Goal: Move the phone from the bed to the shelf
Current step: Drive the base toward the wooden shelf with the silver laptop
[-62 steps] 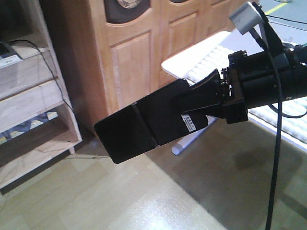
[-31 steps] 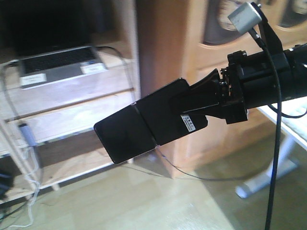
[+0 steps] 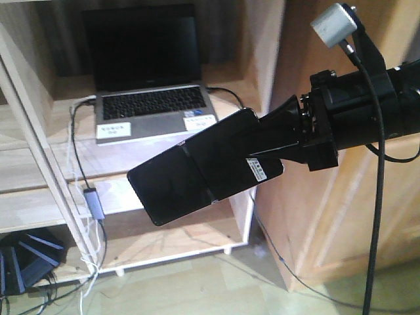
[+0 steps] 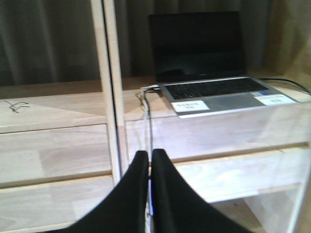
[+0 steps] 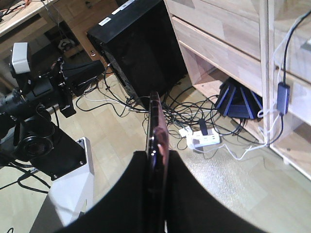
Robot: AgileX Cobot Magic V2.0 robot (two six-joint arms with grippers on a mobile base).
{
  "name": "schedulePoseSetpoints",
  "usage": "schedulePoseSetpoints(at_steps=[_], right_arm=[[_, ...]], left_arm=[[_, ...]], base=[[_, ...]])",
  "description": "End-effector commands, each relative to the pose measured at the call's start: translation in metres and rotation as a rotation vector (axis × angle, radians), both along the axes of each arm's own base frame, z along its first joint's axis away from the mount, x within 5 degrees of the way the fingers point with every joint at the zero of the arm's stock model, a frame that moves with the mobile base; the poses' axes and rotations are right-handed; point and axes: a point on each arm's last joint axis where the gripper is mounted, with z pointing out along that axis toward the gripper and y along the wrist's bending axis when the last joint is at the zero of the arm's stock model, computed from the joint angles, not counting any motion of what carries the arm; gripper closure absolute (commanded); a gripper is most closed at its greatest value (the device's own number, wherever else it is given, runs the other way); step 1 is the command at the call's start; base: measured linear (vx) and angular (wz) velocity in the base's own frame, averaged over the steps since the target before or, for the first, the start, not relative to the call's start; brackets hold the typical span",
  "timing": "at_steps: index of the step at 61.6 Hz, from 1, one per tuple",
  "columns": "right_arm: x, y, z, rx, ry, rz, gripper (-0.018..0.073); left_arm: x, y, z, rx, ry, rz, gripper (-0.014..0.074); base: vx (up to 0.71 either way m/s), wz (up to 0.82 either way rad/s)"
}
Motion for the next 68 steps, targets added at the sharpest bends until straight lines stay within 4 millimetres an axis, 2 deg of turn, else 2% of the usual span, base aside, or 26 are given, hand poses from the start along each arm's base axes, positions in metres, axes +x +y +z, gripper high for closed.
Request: schedulePoseSetpoints(at_steps=[1,68], right_arm=[[-0.0145,0.0019,0.0216,0.089,-0.02,0.051,0.0561],[-0.0145,0.0019,0.0216,0.089,-0.02,0.051,0.0561]], left_arm=[[-0.0013,-0.0002,0.0145,-0.011,-0.108,-0.002,0.0595],[-0.0013,-0.0002,0.0145,-0.011,-0.108,-0.002,0.0595]], base=[[0.29,0.26],[0.24,0.16]])
